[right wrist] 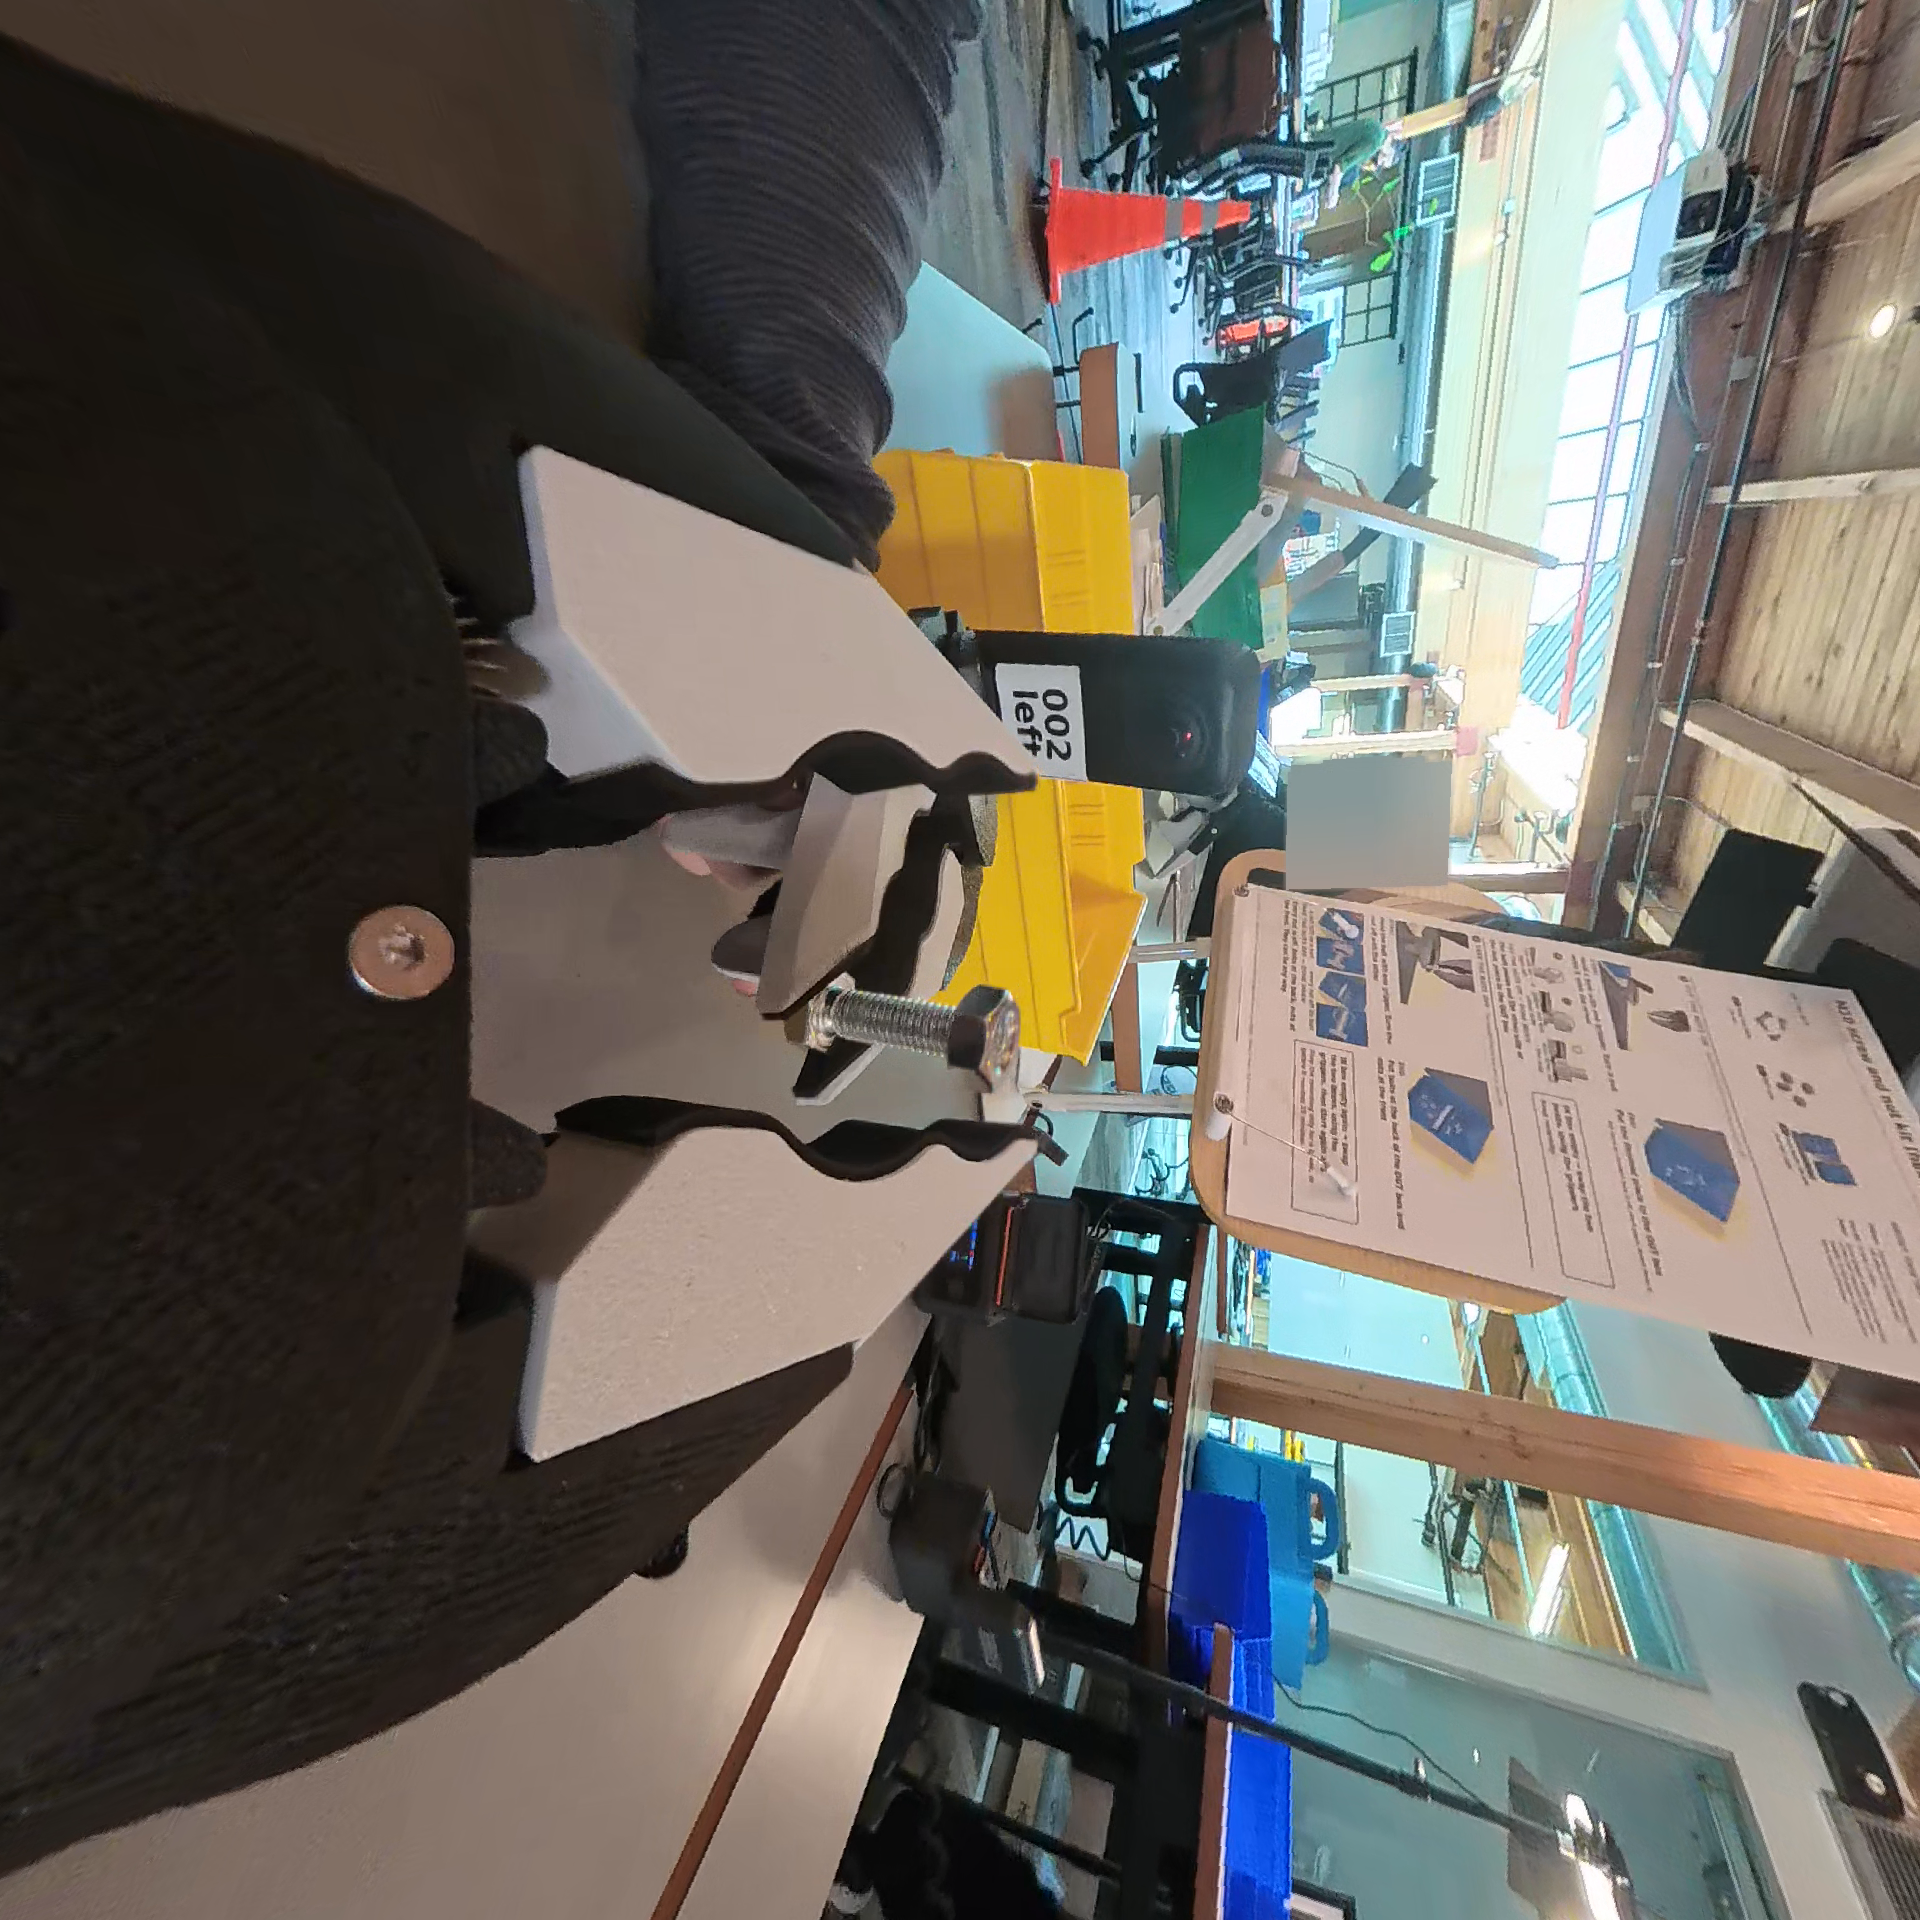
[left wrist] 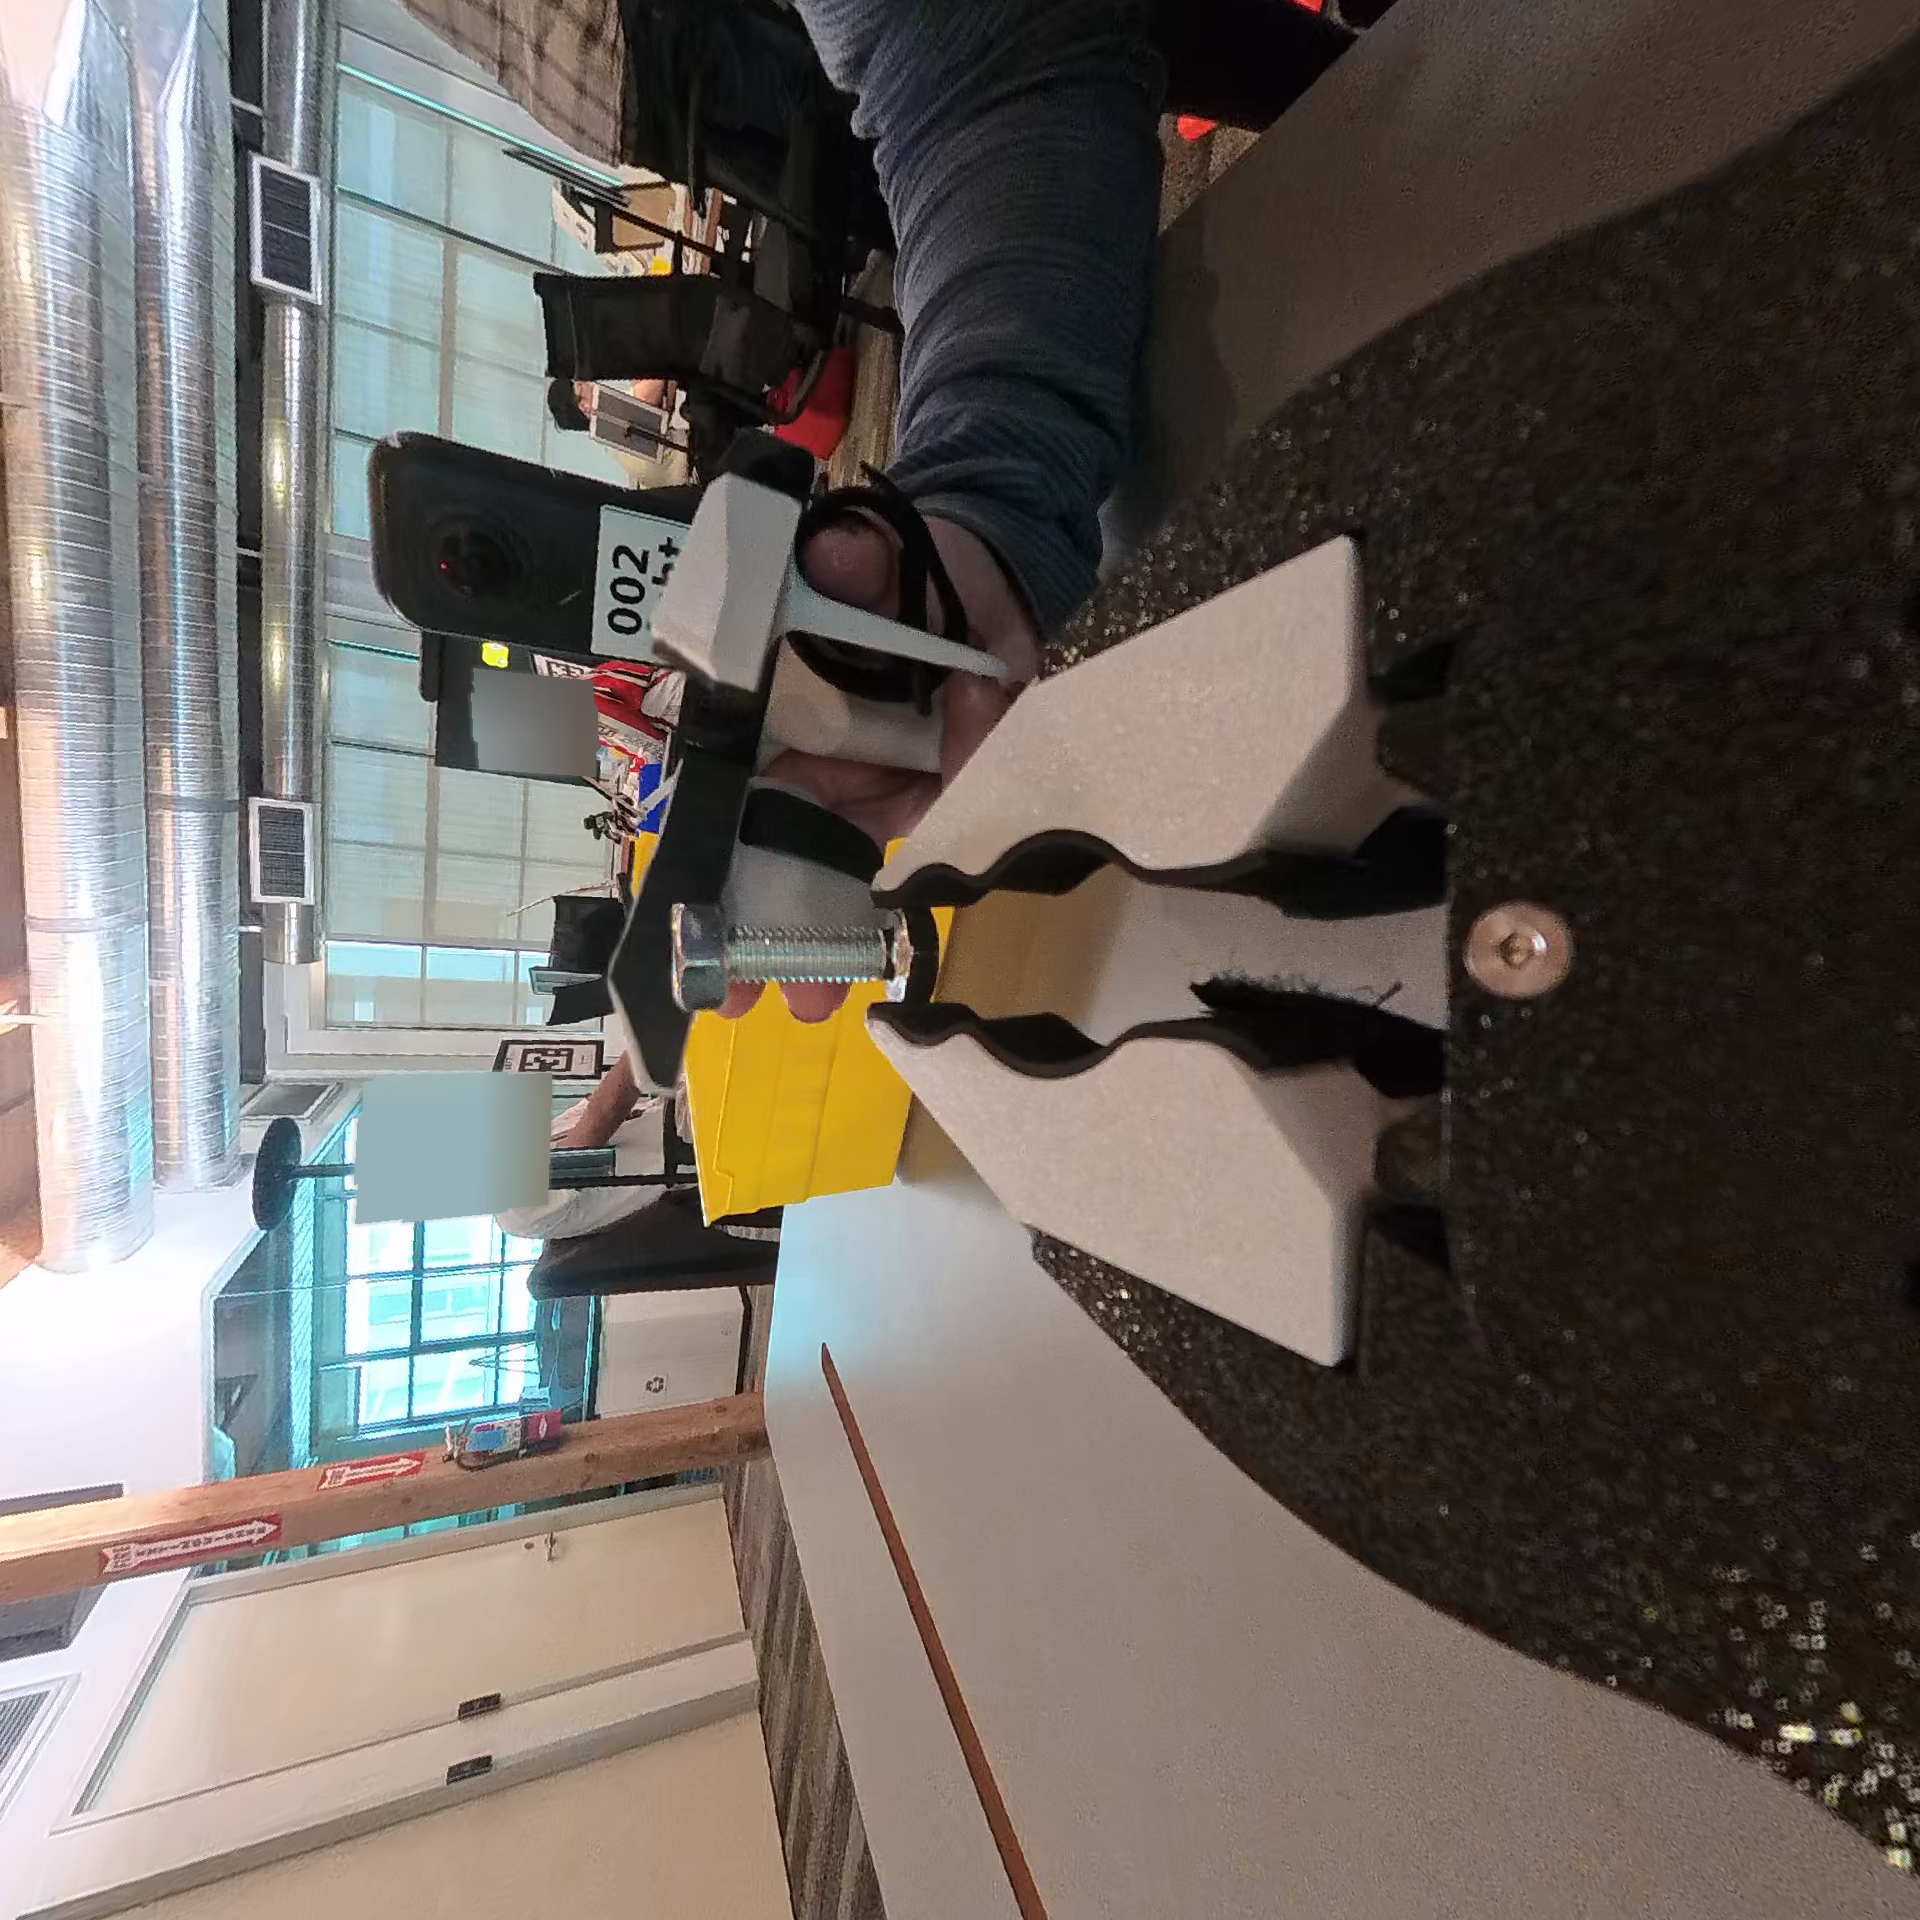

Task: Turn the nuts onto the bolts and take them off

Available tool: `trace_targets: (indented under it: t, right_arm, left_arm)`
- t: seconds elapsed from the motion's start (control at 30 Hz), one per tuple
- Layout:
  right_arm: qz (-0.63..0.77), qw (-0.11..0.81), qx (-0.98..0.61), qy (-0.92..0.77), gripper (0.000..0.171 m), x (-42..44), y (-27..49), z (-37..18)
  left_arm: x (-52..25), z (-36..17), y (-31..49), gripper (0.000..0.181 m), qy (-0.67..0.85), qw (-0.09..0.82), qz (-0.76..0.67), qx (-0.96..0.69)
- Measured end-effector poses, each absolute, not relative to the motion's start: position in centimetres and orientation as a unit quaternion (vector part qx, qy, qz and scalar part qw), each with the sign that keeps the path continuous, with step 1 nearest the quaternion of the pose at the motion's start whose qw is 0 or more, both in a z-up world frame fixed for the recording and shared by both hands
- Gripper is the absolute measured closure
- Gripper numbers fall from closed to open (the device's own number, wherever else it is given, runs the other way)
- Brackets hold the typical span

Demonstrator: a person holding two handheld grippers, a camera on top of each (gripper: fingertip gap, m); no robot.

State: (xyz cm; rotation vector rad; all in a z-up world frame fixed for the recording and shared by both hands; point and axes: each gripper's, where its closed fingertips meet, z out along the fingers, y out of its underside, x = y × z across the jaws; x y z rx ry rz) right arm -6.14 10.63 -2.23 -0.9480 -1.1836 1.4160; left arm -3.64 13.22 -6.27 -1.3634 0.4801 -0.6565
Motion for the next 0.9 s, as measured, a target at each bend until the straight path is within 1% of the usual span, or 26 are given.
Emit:
trace_targets:
  t: [0.43,0.67,0.8,0.9]
  right_arm:
    - [0.577,0.511,-0.392,-0.501,0.110,-5.9,10.5,-2.2]
    - [0.577,0.499,-0.394,-0.512,0.110,-6.1,10.1,-2.6]
    - [0.578,0.501,-0.393,-0.511,0.109,-6.0,10.2,-2.5]
    - [0.584,0.500,-0.393,-0.504,0.114,-5.8,10.4,-2.2]
  left_arm:
    - [-4.5,-6.1,13.6,0.165,0.193,0.711,-0.286,-0.613]
    - [-2.4,-7.2,13.2,0.165,0.259,0.684,-0.266,-0.628]
    - [-3.5,-6.7,13.6,0.165,0.225,0.697,-0.270,-0.624]
    - [-5.0,-6.3,14.0,0.165,0.185,0.710,-0.274,-0.621]
